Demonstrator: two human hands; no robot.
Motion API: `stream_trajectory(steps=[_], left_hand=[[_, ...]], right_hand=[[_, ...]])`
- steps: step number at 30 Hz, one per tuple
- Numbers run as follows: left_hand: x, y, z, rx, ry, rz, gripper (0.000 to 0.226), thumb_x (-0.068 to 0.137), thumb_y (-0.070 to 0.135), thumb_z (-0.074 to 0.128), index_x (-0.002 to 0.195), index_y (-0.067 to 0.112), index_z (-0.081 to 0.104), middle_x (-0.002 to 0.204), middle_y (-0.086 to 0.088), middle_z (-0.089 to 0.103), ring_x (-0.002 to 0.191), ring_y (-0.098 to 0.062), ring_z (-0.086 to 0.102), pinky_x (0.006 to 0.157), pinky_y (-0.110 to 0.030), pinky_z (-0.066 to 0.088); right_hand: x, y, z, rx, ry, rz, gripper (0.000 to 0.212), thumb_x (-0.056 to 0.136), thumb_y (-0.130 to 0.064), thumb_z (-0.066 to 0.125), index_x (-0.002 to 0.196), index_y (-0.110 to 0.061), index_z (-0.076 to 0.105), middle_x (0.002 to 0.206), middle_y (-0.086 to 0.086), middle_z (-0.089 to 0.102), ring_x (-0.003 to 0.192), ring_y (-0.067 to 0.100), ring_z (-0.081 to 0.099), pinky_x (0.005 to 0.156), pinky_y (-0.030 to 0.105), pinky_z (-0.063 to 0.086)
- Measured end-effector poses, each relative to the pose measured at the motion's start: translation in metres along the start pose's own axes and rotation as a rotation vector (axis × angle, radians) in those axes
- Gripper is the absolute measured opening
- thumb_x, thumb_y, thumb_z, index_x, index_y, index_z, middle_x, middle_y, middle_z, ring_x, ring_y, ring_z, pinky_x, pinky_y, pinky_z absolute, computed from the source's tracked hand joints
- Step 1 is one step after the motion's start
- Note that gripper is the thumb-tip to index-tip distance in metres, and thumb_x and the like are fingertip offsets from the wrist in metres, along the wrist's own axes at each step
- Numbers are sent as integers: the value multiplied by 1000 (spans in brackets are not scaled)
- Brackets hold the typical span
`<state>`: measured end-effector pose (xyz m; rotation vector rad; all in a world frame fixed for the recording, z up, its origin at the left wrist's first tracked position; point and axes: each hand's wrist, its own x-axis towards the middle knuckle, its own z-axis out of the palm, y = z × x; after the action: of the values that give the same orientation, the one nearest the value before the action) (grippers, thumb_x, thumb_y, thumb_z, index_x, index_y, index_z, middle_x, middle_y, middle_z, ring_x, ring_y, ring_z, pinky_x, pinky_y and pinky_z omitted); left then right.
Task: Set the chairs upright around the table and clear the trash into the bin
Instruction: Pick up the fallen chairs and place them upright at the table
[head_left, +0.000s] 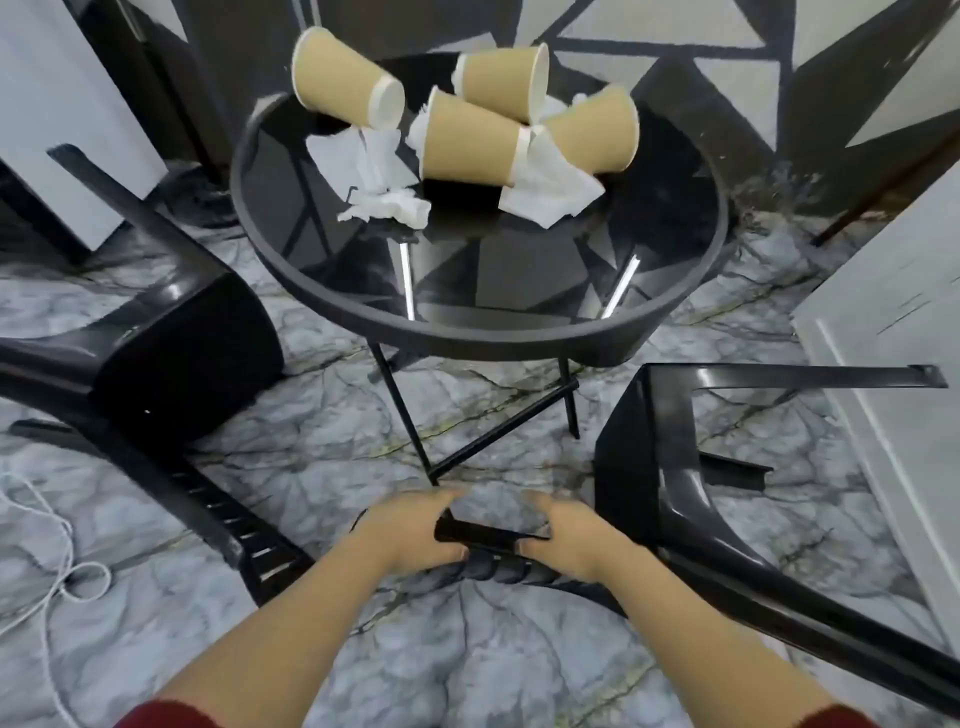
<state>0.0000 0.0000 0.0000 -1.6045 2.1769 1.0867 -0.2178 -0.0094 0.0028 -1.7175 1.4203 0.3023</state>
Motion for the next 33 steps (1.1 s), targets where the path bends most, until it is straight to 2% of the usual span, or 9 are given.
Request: stream_trajectory(steps=[5,10,12,15,19,23,26,29,33], left_hand=[[34,-44,55,-6,84,-11,73,83,54,53,144,30,22,150,5,31,137,-16,29,112,-36,20],[57,-92,95,54,289,-55,90,59,85,18,138,42,27,152,19,13,143,-9,2,115,-42,-6],[61,-107,104,-40,367,-107,84,58,88,15,129,48,38,145,25,18,142,-8,8,116,-43,0],[68,-122,107,-290,448,-115,59,64,89,25,105,56,50,126,19,50,127,-12,38,107,-34,28],[72,-132,104,-356,377,-63,19,79,53,57,97,58,51,124,15,43,121,-6,36,102,-24,29],[69,-133,96,-378,336,-65,32,79,37,69,84,64,54,102,16,57,103,-8,48,90,-22,38],[60,-123,93,-287,278,-46,28,79,35,69,93,53,52,96,13,58,95,-4,47,81,-14,35],[45,-107,91,-241,360,-26,30,75,51,66,103,45,56,95,20,53,95,-1,43,86,-22,35],[11,-74,53,-218,410,17,72,60,74,40,112,31,64,97,14,53,98,-5,46,91,-26,38]], right_hand=[[54,24,55,-16,-40,-14,73,87,-40,56,146,-20,19,142,11,42,128,29,41,102,35,38],[90,45,86,-42,41,-73,67,88,-43,53,144,-22,24,141,7,39,127,27,39,105,36,35],[98,51,94,-35,62,-104,65,89,-46,50,144,-23,24,143,5,39,129,25,38,106,37,33],[104,58,101,-67,126,-122,63,88,-58,37,142,-26,29,142,1,42,129,22,39,108,35,30],[107,59,107,-72,211,-138,47,95,-41,39,140,-30,32,139,-3,44,128,19,37,107,33,25],[103,54,114,-114,248,-122,44,97,-36,37,140,-29,30,137,-3,45,127,20,36,105,33,23],[91,54,117,-119,264,-124,44,97,-36,36,140,-30,30,137,-4,44,127,18,35,108,30,21],[70,54,110,-60,290,-147,44,97,-34,38,140,-30,31,138,-8,43,128,15,34,107,28,20],[28,42,87,22,353,-179,41,97,-29,39,138,-27,35,138,-8,43,127,17,35,107,26,20]])
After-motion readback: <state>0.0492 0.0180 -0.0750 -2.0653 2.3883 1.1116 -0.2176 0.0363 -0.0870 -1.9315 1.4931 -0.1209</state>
